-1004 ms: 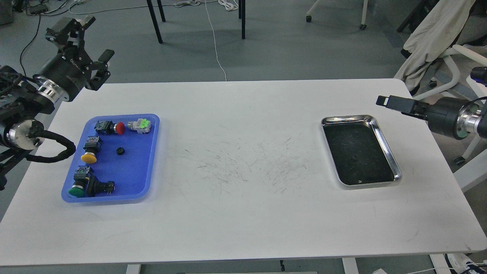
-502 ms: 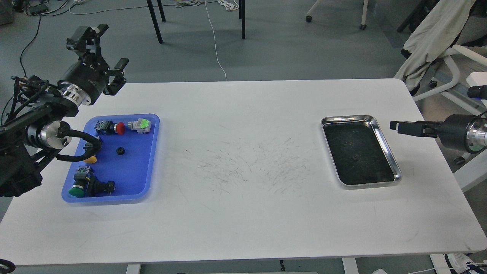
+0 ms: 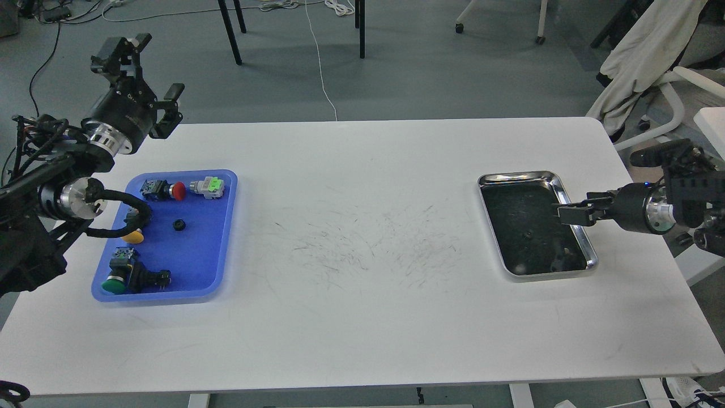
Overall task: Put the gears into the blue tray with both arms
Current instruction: 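Move the right gripper over the steel tray, then lower the right gripper into the steel tray to grasp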
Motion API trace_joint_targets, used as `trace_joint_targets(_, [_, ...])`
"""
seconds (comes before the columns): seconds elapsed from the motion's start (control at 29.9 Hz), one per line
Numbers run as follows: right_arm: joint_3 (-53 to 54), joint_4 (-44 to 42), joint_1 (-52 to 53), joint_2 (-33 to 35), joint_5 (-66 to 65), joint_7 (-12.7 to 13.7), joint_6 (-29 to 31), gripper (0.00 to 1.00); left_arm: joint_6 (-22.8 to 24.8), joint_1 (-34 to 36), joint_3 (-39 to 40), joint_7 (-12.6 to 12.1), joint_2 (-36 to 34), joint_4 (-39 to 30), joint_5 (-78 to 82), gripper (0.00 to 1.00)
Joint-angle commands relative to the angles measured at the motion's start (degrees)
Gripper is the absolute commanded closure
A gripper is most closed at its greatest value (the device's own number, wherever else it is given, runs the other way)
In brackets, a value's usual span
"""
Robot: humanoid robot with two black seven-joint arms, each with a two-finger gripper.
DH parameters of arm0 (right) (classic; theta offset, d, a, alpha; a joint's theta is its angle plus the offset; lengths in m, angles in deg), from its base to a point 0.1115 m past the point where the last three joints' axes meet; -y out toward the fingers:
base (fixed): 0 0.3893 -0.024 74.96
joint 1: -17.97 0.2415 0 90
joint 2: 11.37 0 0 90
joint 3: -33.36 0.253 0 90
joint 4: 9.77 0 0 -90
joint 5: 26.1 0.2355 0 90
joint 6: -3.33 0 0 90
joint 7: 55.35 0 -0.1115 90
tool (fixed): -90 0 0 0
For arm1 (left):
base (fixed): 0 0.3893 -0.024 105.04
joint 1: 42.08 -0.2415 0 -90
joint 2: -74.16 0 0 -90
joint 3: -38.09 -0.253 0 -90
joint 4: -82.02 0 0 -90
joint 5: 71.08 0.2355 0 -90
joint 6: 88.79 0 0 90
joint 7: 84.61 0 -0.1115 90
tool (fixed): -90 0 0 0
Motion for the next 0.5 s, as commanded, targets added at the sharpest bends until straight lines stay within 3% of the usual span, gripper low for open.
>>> trace_joint_targets(0.0, [-0.3, -1.2, -0.3, -2.8, -0.5, 0.0, -0.1, 0.11, 0.1, 0.0, 0.3, 0.1, -0.1, 0.0, 0.0, 0.0])
trace_joint_targets(0.33, [-0.4, -2.7, -1.4, -6.5, -7.5, 0.0, 0.0, 0.11, -0.1, 0.1, 0.6, 0.2, -0.4, 0.0, 0.0, 0.0])
trace_joint_targets(0.47, [-0.7, -3.1, -2.3, -6.5, -10.1, 0.0, 0.0, 0.16, -0.2, 0.0, 0.6, 0.2, -1.2, 0.0, 0.0, 0.0])
